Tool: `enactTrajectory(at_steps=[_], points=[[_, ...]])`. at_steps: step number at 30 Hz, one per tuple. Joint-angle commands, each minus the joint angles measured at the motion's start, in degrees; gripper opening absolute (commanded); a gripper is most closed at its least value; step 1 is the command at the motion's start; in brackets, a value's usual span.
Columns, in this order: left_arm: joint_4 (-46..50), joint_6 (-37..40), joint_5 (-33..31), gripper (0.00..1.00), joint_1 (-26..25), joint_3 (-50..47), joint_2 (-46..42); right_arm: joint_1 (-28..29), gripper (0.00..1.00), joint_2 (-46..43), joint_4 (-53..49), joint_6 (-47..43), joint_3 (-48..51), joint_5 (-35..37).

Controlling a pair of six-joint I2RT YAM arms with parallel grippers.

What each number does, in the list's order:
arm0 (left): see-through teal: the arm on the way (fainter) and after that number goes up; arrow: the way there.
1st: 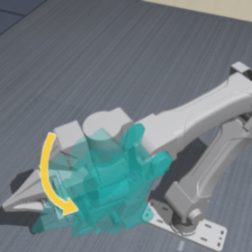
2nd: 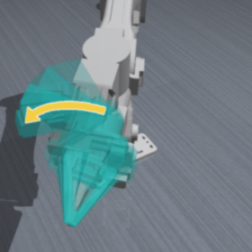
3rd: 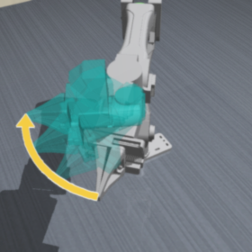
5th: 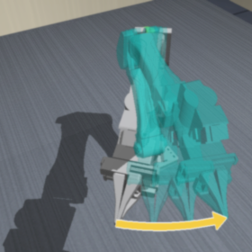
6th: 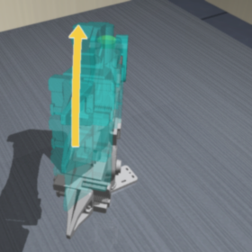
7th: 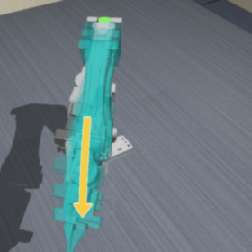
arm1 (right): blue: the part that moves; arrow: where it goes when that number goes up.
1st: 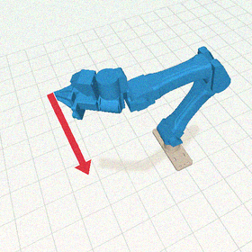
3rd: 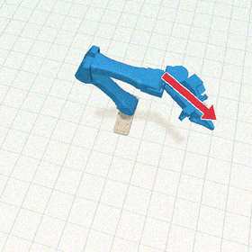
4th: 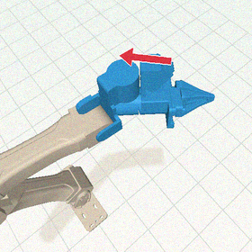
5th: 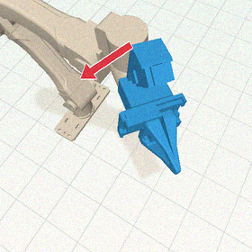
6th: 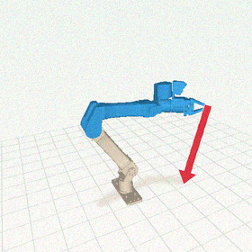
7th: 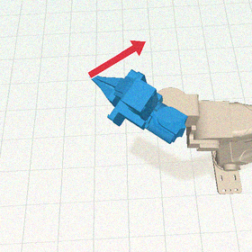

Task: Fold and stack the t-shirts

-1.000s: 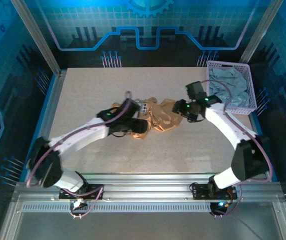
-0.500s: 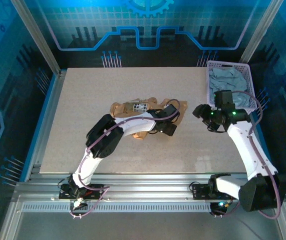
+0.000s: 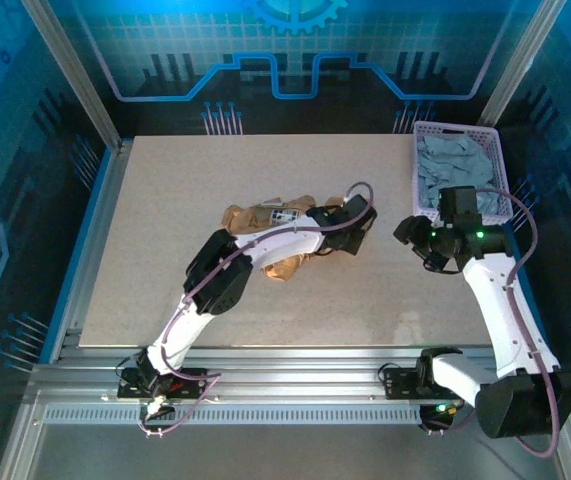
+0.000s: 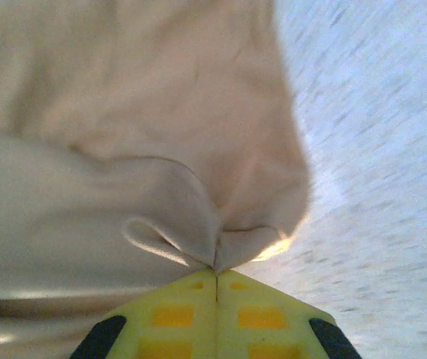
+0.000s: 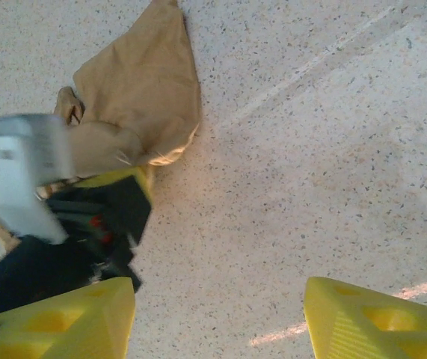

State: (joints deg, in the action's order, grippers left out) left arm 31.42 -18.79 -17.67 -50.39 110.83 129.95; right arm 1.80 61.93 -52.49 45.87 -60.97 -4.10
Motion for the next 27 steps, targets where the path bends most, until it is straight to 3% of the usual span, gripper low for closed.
enactTrajectory(at_steps=[1,11,15,20,24,26,27], points=[[0.66,-0.81,5.47,0.00,-0.15,7.61,-10.04,-0.92,0.61,-0.67,-2.46,-0.05,-2.50,2.90],[5.72,-4.22,16.38,0.00,1.17,32.04,-15.58,-0.92,0.60,-0.28,-4.26,-0.10,-8.46,8.21],[4.74,-10.01,15.47,0.00,5.68,32.40,-21.65,-0.27,0.60,0.84,-3.37,-1.27,-9.36,8.88],[2.39,-17.32,13.96,0.00,17.46,18.26,-34.83,2.28,0.60,2.38,-2.95,-1.92,-10.64,9.39],[-2.51,-22.00,8.73,0.00,28.80,-7.16,-49.82,6.04,0.60,3.02,-2.24,-1.18,-9.37,10.51],[-2.86,-24.90,9.89,0.00,34.84,-18.53,-54.67,7.43,0.60,3.52,-1.58,-0.70,-8.24,10.21],[-3.24,-25.18,10.47,0.11,37.61,-24.81,-56.62,8.32,0.60,3.84,-1.16,-0.40,-7.50,9.88]])
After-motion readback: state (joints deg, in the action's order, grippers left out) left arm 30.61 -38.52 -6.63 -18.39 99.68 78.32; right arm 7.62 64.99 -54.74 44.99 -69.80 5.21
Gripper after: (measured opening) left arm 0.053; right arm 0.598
